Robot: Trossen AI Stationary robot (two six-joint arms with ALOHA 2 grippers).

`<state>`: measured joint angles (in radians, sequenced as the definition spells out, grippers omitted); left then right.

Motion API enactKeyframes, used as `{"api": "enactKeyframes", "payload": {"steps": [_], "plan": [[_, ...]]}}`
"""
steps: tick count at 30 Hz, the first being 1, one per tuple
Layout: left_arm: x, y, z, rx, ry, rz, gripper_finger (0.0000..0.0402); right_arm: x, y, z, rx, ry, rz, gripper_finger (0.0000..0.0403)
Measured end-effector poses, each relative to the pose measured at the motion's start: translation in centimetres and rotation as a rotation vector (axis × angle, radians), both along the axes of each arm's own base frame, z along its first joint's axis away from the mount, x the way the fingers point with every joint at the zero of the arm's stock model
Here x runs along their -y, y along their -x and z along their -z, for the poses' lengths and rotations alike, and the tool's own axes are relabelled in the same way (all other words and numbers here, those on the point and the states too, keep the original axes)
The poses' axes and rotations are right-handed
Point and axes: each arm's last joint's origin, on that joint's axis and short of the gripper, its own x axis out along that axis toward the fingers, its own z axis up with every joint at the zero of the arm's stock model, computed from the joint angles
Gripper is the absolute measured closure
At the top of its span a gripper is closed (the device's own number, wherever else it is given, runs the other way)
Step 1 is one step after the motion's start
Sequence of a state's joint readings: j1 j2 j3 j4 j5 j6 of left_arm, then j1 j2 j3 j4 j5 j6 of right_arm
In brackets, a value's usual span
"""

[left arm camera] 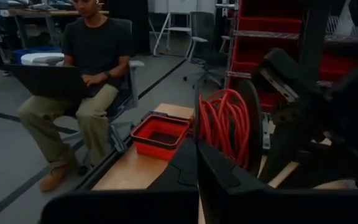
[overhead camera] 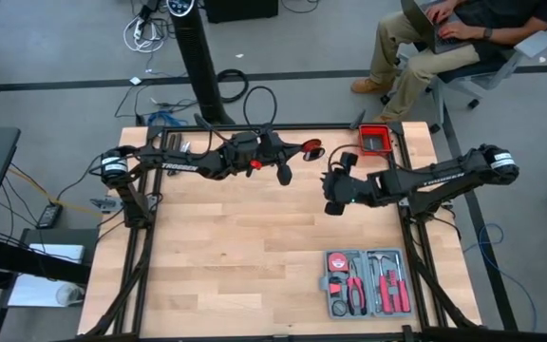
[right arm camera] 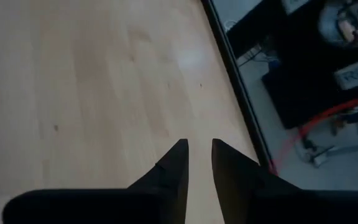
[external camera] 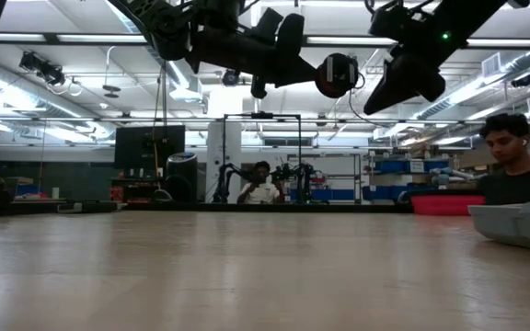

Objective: Coil cords
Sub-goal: Coil the wire

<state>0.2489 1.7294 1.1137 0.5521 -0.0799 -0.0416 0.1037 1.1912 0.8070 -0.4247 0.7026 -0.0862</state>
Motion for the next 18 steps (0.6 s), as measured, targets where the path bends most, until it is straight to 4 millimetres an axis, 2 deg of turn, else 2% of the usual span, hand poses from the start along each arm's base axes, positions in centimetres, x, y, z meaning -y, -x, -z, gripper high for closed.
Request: {"api": "enactKeyframes", "payload": {"steps": [9, 14, 18], "plan": [[0.0, 0.0, 0.0, 0.019, 0.041, -0.007, 0.0401, -0.5, 0.7, -0.5, -0.008, 0.089, 0.025, 0.0338], [0.0, 0.0, 0.0, 0.027, 0.067, -0.008, 0.0401, -0.5, 1.2, 0.0, -0.148, 0.123, -0.063, 0.0336], [0.0, 0.0, 0.0, 0.026, 0.067, -0.009, 0.0401, -0.5, 1.3, 0.1, -0.168, 0.14, -0.062, 0.0335]]}}
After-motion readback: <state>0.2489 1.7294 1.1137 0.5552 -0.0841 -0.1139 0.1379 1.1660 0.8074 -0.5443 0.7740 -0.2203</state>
